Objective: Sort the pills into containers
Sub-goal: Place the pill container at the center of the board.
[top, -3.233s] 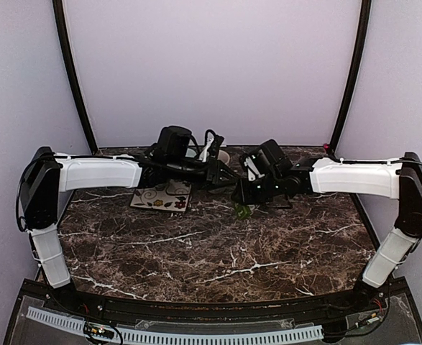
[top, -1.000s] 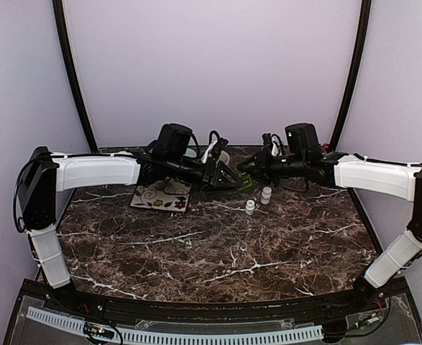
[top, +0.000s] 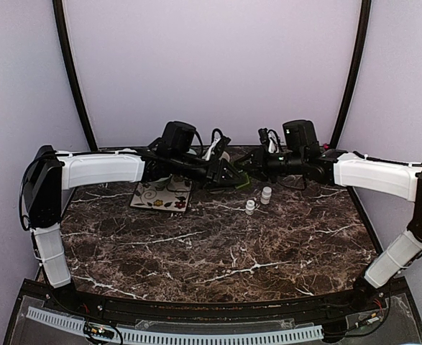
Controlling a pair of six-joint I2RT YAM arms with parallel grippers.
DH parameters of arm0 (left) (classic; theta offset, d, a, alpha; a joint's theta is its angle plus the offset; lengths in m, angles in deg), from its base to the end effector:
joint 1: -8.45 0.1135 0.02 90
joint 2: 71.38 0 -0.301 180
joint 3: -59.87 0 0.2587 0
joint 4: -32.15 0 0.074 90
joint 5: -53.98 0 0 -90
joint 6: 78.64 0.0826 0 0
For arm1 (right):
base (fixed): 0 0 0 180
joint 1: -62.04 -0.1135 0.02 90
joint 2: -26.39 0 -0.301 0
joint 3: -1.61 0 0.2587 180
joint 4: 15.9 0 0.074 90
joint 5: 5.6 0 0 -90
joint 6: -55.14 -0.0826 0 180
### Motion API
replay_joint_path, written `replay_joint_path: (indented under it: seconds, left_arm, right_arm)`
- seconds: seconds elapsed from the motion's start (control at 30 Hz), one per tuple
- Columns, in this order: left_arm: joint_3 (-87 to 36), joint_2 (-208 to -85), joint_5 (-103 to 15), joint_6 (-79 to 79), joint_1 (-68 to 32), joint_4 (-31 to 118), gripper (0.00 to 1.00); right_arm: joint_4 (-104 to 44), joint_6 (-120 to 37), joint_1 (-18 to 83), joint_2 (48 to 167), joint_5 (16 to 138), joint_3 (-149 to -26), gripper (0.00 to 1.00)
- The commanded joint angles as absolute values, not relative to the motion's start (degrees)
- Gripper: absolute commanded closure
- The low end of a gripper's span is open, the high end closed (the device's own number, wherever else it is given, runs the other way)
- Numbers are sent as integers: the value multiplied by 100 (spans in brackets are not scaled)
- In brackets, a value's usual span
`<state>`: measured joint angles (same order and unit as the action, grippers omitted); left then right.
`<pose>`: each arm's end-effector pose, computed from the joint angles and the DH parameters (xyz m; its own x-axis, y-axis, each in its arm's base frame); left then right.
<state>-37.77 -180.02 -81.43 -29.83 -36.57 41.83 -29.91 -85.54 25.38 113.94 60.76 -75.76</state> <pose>0.3073 -0.3908 0.3027 -0.8250 0.1715 -0.5384 0.5637 0.1833 -0.8054 0.2997 0.2644 0.3072 -0.8584 0.2445 -0.4509 -0.2782 0.5165 0.8098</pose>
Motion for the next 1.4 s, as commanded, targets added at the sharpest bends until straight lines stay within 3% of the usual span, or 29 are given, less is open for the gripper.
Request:
replay_joint_path:
  seconds: [0.0,0.5,0.97,1.37]
  left_arm:
    - [-3933,-17900,-8252,-2945,-3691,4156,56]
    - [-4165,-17856,-8315,-2816,-3693,4596,58]
    - [-4596,-18099,-8558,-2882,-3691,4722,78]
    - [-4904,-18315,-8692,-3127,-3691,4317,87]
  right_arm:
    - [-3251,-8186,2417,11428,6426,-7745,82]
    - [-3679,-7638,2223,11515,7081,-8042,82]
    - [-4046,-7237,1919,11721,7671,-8393,82]
    - [-4088,-7175,1799,11922,7728,-8355,83]
